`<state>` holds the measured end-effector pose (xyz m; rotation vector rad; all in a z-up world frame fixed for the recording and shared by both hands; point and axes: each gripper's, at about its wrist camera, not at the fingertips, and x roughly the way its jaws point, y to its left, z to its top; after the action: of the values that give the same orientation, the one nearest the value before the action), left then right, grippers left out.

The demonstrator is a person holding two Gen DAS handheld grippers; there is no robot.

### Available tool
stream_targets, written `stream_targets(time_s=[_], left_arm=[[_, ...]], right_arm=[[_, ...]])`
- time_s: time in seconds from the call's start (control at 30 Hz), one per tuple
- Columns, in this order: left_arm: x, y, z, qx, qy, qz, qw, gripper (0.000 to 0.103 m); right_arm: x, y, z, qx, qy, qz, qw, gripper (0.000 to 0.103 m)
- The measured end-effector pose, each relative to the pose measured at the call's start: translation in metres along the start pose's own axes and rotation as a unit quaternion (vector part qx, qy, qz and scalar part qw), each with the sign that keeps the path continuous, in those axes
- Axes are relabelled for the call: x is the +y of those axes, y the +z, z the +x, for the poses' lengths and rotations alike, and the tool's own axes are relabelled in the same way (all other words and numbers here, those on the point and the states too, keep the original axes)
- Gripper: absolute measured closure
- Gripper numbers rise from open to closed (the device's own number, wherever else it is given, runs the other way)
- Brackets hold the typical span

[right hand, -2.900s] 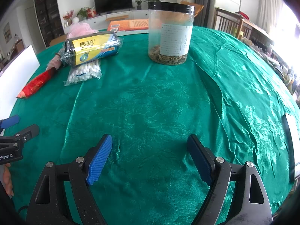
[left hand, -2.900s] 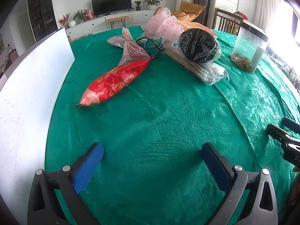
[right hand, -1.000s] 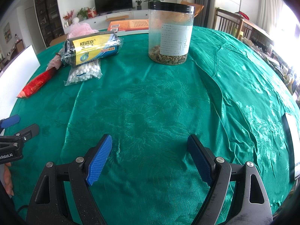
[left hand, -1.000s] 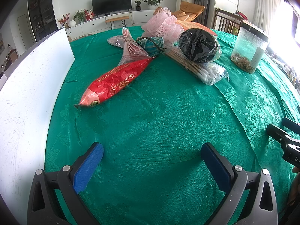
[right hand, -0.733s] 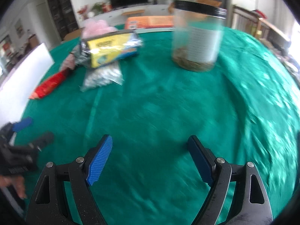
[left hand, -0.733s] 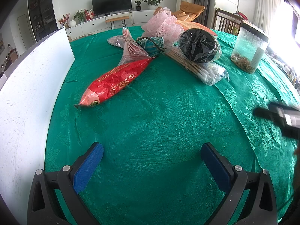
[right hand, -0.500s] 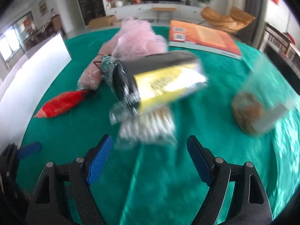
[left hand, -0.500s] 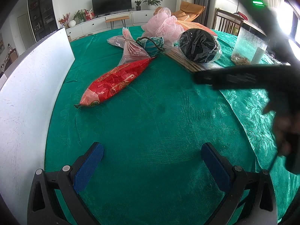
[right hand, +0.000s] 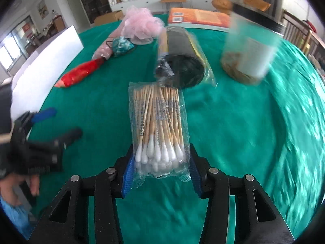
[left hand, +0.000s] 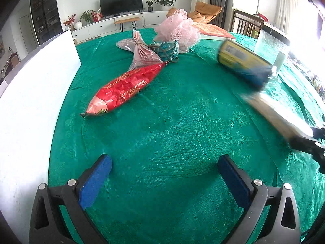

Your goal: Organize soft objects

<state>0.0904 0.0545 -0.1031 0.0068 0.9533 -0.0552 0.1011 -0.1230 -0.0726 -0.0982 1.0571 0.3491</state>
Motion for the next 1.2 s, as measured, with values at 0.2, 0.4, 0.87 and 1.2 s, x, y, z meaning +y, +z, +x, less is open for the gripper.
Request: stream_targets(time_s=[0.2,0.4,0.87,1.2], left_arm=[[0.0,0.0,0.0,0.0,0.0,0.0,1.0,0.0],[0.0,0.0,0.0,0.0,0.0,0.0,1.0,0.0],[0.001,0.0,0.0,0.0,-0.001,0.0,1.0,0.0],[0.001,0.0,0.0,0.0,-0.001,0.0,1.0,0.0]], right_arm=[[-0.036,-0.032,-0.013,-0.048,-0.086,0.086,0.991,0.037],[-0.028,-0.027,-0.002,-0.053,-0.121,0.066,0.989,0.02],[-0.038,-0.03,-0.002,-0.057,-0.114,0.081,0.989,0.016],[-0.038,-0.03,-0.003,-0.058,-0.114,0.081,0.989,0.016]])
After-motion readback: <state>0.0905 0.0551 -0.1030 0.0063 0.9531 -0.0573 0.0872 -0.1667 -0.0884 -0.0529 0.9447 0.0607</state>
